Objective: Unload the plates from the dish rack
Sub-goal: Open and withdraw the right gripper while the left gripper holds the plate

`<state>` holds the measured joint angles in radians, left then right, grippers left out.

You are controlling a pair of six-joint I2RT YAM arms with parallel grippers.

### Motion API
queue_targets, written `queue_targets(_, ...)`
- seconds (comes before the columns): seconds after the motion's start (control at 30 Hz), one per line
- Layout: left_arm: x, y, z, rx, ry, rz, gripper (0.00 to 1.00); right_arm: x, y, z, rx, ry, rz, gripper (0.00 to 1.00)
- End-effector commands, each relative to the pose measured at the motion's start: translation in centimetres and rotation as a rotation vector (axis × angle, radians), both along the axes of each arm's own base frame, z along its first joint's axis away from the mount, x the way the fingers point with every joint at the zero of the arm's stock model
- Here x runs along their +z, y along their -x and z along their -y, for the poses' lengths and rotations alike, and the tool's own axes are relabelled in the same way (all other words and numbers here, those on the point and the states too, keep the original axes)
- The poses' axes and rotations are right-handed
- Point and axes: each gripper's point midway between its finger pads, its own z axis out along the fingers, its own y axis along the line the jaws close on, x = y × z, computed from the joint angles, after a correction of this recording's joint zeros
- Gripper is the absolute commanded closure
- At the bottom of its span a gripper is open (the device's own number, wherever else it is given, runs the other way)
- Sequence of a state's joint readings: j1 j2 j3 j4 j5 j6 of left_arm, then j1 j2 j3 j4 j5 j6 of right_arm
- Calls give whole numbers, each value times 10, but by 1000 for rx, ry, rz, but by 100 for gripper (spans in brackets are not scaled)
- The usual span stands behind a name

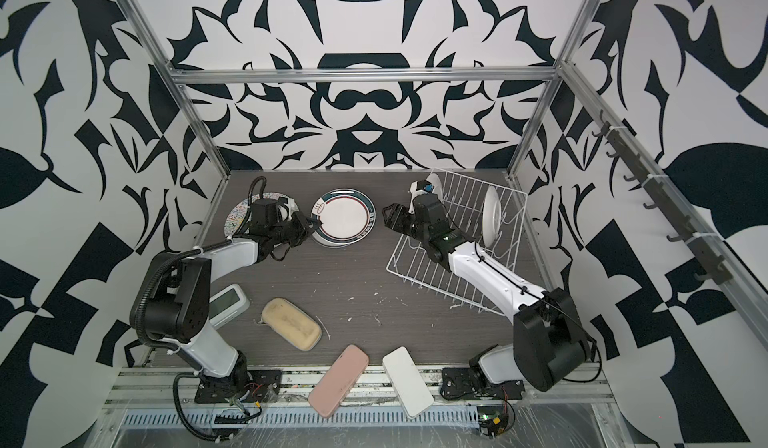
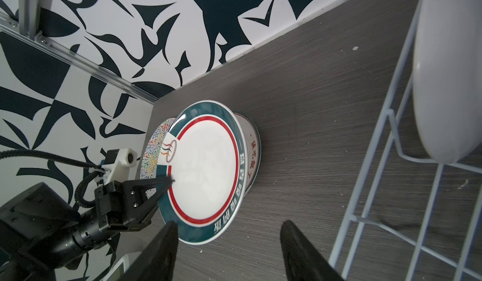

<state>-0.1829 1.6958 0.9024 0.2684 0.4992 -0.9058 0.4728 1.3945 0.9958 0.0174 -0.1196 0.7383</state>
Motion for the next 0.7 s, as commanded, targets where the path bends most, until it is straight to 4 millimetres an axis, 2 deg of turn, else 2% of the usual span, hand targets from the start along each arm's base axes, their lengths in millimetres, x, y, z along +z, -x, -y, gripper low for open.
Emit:
queue_targets(0.0,-2,-12,-5,-9,-26,20,100,41,1,6,0,13,100,34)
queue_targets(0.3,-15,-32,-13,2,-68,10,100,47,11,26,-66,46,138,34)
queue_targets(0.67,-23,-37,-20,1,-95,-3,100,48,14,38,-100,86,149,34)
